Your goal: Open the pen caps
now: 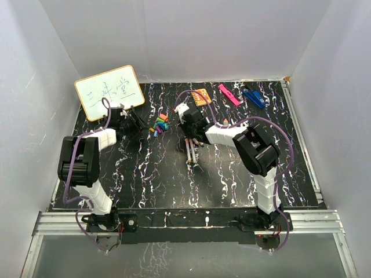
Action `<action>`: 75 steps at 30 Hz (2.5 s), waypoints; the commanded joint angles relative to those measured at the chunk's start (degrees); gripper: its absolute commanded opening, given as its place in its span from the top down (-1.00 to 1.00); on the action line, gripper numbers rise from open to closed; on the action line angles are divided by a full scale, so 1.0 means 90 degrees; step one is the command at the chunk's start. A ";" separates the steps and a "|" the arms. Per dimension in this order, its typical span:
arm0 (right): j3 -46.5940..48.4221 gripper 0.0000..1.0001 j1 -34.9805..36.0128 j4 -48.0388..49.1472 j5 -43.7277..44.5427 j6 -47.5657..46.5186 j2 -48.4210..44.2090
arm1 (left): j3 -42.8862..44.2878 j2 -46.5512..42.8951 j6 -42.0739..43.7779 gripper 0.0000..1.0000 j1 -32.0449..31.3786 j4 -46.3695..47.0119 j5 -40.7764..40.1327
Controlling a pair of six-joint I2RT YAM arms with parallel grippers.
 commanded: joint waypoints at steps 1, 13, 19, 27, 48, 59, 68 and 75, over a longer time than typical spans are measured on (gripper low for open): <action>0.0342 0.63 -0.0037 0.0148 0.0106 -0.0131 -0.0094 | -0.0186 -0.1077 -0.0146 -0.38 0.0070 0.0201 -0.0213; 0.0415 0.14 -0.0064 0.0089 0.0262 -0.0078 -0.0561 | -0.0301 -0.2500 -0.0386 -0.97 0.0166 0.0340 -0.0091; 0.0271 -0.29 -0.0063 -0.0393 0.0885 0.0636 -0.1212 | -0.0418 -0.2539 -0.0594 -0.97 0.0170 0.0652 0.0142; 0.0232 -0.29 0.0115 -0.2544 0.0851 0.2175 -0.1629 | -0.0599 -0.2758 -0.0630 -0.97 0.0169 0.0697 0.0285; -0.0356 0.11 0.0910 -0.3207 0.1474 0.3251 -0.1520 | -0.0930 -0.2812 -0.0784 -0.97 0.0121 0.0842 0.0630; -0.0335 0.25 0.0909 -0.3078 0.1476 0.3247 -0.1259 | -0.0957 -0.2822 -0.0784 -0.97 0.0120 0.0842 0.0649; -0.0228 0.28 0.0898 -0.2965 0.1362 0.3198 -0.1077 | -0.0963 -0.2832 -0.0766 -0.97 0.0119 0.0823 0.0659; -0.0113 0.29 0.0883 -0.2920 0.1292 0.3170 -0.0862 | -0.0962 -0.2842 -0.0745 -0.97 0.0115 0.0799 0.0660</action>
